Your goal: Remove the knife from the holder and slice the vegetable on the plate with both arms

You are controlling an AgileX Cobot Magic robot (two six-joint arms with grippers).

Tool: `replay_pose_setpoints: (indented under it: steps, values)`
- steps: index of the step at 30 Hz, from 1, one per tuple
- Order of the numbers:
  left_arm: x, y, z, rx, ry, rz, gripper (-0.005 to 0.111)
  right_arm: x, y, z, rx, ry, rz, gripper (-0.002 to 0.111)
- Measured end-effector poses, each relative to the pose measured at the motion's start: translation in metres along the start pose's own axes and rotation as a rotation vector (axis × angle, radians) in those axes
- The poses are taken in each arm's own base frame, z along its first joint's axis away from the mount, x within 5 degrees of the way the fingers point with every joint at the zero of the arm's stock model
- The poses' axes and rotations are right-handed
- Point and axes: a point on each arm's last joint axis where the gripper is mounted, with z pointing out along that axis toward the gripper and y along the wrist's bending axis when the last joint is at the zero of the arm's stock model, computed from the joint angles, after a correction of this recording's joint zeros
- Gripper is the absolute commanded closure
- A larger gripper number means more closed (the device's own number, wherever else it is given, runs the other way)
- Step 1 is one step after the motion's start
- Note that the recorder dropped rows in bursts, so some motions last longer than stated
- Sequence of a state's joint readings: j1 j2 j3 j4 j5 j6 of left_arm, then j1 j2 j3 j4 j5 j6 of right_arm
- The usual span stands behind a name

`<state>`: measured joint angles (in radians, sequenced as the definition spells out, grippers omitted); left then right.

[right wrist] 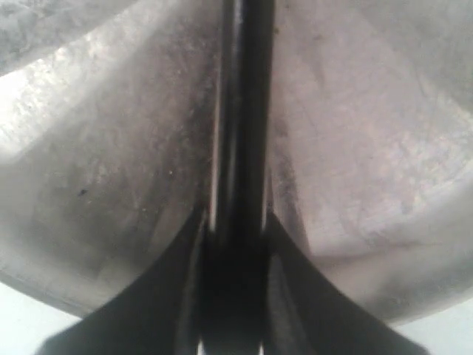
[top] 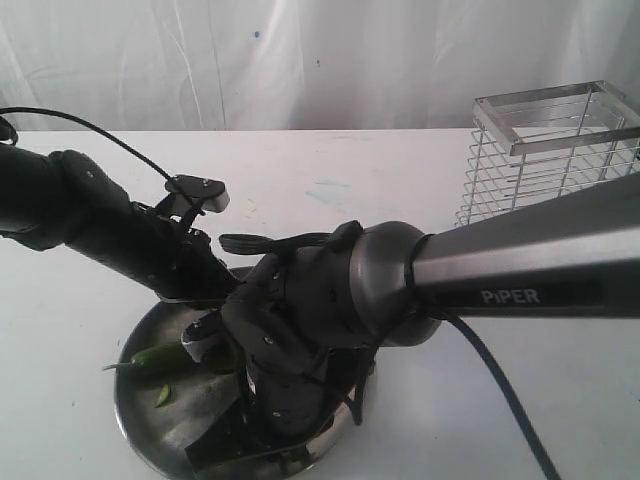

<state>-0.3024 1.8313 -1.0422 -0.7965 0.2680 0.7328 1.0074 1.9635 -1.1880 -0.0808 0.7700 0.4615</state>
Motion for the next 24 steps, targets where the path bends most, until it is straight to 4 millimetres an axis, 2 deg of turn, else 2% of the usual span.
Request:
replay_pose_setpoints:
  steps: [6, 10, 15, 24]
  values:
    - [0.001, 0.001, 0.002, 0.001, 0.006, -0.005, 0.107, 0.0, 0.0, 0.0, 0.001, -0.001, -0.001, 0.108]
    - [-0.003, -0.002, -0.006, 0.002, -0.018, -0.007, 0.107, 0.0, 0.0, 0.0, 0.001, -0.001, -0.001, 0.108]
    - [0.02, 0.005, -0.002, -0.082, -0.02, -0.079, 0.107, 0.0, 0.0, 0.0, 0.001, -0.001, -0.001, 0.108]
    - [0.027, 0.011, 0.002, -0.126, -0.023, -0.094, 0.107, 0.0, 0.0, 0.001, 0.006, -0.001, -0.006, 0.108]
